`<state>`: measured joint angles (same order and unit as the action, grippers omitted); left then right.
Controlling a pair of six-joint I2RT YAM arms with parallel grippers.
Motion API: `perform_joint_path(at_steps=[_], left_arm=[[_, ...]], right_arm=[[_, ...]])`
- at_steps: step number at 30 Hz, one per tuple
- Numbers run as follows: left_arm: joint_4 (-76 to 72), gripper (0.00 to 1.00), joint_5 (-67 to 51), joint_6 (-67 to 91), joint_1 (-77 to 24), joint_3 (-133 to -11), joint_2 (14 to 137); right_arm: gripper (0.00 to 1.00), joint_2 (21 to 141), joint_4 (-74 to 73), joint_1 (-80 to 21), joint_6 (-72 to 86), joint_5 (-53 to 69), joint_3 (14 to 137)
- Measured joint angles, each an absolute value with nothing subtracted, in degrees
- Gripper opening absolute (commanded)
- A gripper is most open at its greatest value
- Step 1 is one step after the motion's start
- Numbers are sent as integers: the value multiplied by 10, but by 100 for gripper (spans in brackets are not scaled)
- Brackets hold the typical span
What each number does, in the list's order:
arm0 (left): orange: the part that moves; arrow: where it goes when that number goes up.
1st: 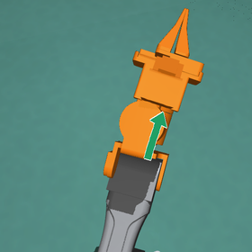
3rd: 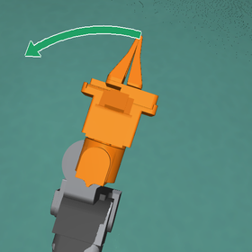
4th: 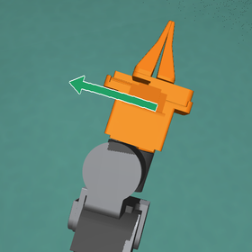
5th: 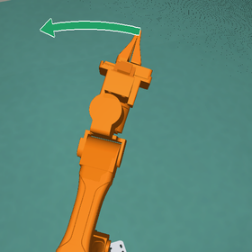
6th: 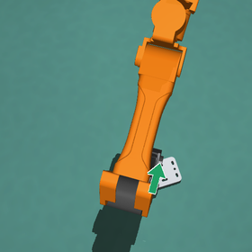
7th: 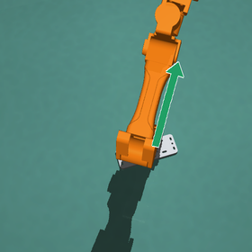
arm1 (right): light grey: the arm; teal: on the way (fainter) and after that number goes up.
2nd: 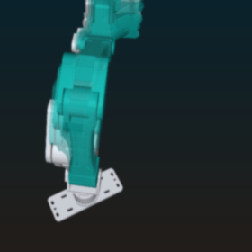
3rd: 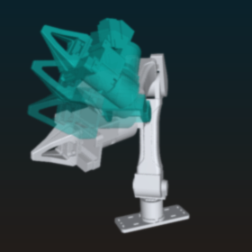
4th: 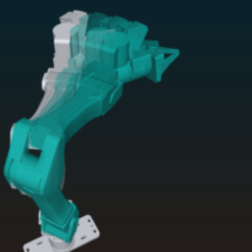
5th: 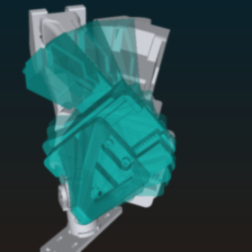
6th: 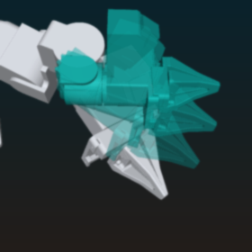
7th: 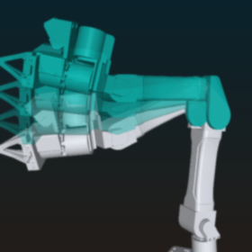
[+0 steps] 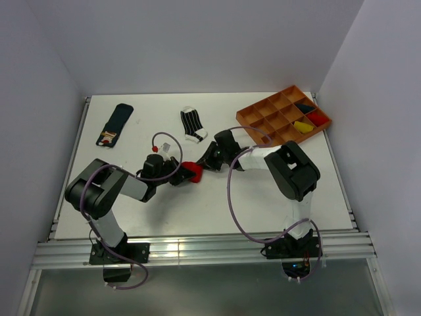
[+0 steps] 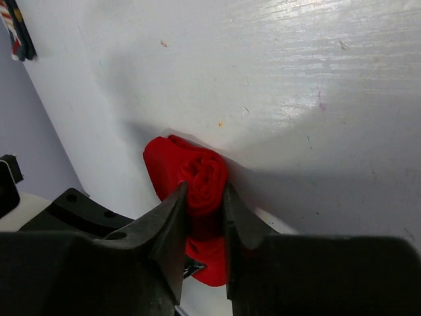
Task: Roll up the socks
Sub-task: Roll the sock at the center of the board.
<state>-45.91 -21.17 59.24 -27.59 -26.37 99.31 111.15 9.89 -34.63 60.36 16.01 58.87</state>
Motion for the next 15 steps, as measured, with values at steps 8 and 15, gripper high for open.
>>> perform_joint_path(at_steps=[8, 15], left_arm=[[-432, 31, -204, 584, -275, -269, 983], [-312, 52, -112, 535, -311, -294, 925]], right_arm=[[0, 1115, 77, -346, 588, 157, 604], [0, 1115, 21, -351, 569, 139, 633]])
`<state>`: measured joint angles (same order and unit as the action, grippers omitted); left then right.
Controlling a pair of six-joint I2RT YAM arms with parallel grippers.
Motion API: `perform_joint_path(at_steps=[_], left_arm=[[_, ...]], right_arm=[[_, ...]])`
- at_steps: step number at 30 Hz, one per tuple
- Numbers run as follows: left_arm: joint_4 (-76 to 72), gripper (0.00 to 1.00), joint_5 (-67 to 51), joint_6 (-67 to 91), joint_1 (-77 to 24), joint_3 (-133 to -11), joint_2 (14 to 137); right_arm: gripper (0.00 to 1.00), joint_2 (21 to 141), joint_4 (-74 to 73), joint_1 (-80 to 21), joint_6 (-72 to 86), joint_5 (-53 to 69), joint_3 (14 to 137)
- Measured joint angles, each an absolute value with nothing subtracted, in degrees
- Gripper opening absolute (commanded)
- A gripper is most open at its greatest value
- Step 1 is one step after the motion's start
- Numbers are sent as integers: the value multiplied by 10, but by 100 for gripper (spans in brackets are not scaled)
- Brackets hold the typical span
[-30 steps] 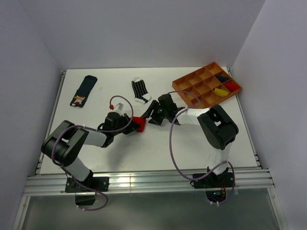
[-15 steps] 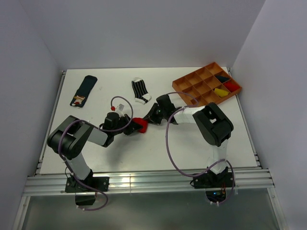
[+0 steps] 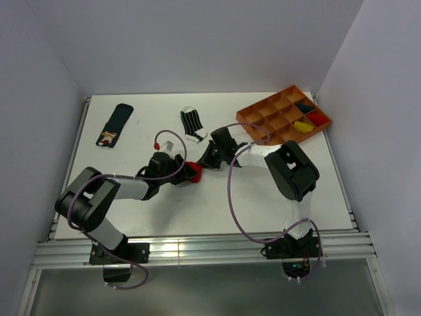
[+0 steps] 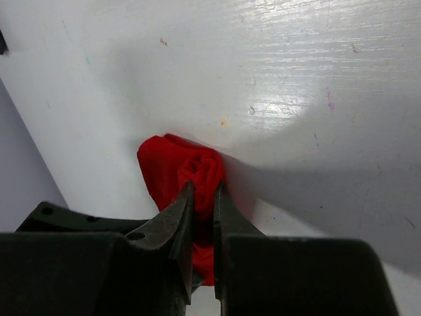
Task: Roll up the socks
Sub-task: Roll the sock at the center of the board.
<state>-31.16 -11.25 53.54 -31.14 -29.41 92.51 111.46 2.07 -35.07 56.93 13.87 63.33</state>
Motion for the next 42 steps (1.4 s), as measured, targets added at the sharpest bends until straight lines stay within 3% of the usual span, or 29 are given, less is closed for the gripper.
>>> perform_joint_path(at_steps=[7, 15, 32, 35, 39, 40, 42], left_arm=[[-150, 60, 114, 468, -428, -358, 872], [-73, 63, 308, 396, -544, -424, 880], [-45, 58, 420, 350, -591, -500, 1002], [-41, 49, 430, 350, -591, -508, 1016], [-29, 22, 447, 348, -591, -521, 1032], [-27, 11, 448, 347, -591, -523, 1032], [-26, 1, 449, 350, -591, -524, 1032]], right_arm=[[0, 1115, -41, -359, 555, 115, 665], [0, 1115, -88, -364, 543, 102, 687], [0, 1115, -103, -365, 543, 101, 692], [0, 1115, -104, -365, 543, 101, 694], [0, 1115, -103, -364, 542, 98, 694], [1, 1115, -103, -363, 542, 99, 694], [9, 1115, -99, -363, 542, 100, 693]])
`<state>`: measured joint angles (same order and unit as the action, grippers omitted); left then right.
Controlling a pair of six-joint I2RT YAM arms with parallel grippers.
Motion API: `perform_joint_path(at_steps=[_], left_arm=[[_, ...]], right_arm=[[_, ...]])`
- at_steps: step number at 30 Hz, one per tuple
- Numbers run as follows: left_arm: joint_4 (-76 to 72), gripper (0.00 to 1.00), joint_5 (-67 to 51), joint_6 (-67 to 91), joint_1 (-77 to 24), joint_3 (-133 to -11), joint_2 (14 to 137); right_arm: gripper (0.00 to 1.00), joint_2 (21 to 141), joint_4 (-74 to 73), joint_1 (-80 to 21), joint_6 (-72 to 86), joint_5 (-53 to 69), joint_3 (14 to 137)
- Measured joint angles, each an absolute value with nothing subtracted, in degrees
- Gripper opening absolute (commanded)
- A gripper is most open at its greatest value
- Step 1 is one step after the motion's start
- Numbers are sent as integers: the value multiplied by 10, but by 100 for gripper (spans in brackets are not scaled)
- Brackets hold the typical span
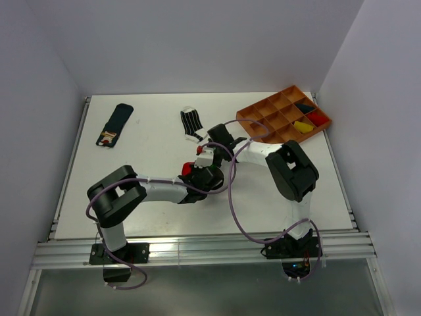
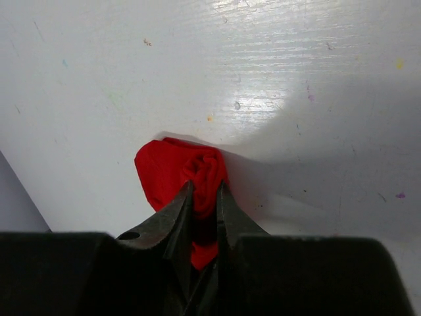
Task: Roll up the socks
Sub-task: Roll the sock at the center of the board.
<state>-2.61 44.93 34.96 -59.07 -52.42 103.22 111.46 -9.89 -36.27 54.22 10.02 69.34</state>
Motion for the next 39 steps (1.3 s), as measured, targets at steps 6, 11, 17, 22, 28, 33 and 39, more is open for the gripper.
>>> perform_joint_path(at_steps=[6, 11, 17, 22, 28, 33, 39], left_arm=[[-40, 0, 423, 352, -583, -503, 1009], [-76, 0, 320, 372, -536, -437, 937], [-128, 0, 154, 413, -442, -367, 862], [-157, 0, 26, 446, -364, -349, 858], [-205, 0, -90, 479, -318, -349, 895], [-234, 0, -149, 503, -294, -350, 934], [-251, 0, -171, 514, -292, -357, 953]], right_arm=[[50, 1099, -59, -362, 544, 109, 663], [71, 1061, -4, -359, 547, 132, 608], [73, 1040, 51, -349, 551, 144, 574], [73, 1041, 91, -346, 566, 160, 568], [73, 1050, 115, -346, 576, 170, 568], [73, 1064, 114, -346, 579, 170, 568], [72, 1074, 106, -346, 586, 159, 568]])
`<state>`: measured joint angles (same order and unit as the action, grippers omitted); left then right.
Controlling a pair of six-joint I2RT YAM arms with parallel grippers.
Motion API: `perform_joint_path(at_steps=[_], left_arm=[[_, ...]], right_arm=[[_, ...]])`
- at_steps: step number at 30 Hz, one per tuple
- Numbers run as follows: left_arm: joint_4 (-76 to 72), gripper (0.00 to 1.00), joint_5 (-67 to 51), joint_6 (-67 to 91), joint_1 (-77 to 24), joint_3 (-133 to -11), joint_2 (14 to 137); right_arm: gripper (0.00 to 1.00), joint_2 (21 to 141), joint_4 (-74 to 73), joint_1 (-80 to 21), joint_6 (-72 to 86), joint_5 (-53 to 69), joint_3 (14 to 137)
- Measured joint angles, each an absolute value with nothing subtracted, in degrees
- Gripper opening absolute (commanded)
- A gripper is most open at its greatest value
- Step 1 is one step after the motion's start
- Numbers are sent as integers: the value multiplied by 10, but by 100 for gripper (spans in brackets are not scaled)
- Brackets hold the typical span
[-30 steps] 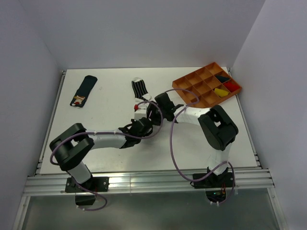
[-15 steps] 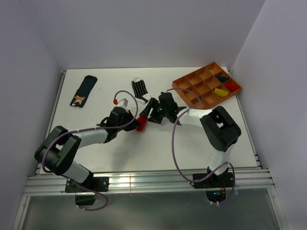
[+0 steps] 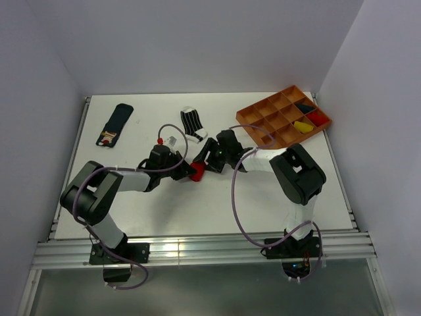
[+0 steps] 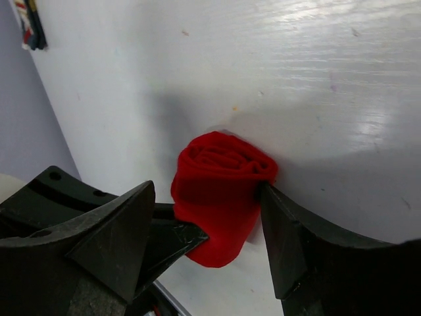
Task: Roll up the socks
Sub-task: Roll the sock at the center of the board.
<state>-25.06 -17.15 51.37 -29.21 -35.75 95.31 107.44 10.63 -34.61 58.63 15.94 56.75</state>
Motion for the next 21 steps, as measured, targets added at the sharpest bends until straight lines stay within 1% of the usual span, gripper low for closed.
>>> perform_joint_path(at_steps=[7, 13, 15, 18, 19, 21], left_arm=[[-268, 0, -185, 523, -292, -358, 963], [-307, 0, -217, 548, -291, -357, 985], [-326, 0, -229, 559, -290, -355, 996], [-355, 0, -244, 575, -288, -352, 1012], [-364, 0, -249, 579, -288, -352, 1018], [-379, 0, -260, 585, -286, -352, 1028]], right_arm=[[70, 1076, 70, -346, 589, 140, 574], [63, 1077, 53, -346, 589, 135, 580], [55, 1080, 45, -346, 586, 132, 585], [41, 1084, 36, -346, 581, 127, 589], [29, 1087, 35, -345, 580, 127, 589], [16, 1091, 33, -344, 576, 128, 591]])
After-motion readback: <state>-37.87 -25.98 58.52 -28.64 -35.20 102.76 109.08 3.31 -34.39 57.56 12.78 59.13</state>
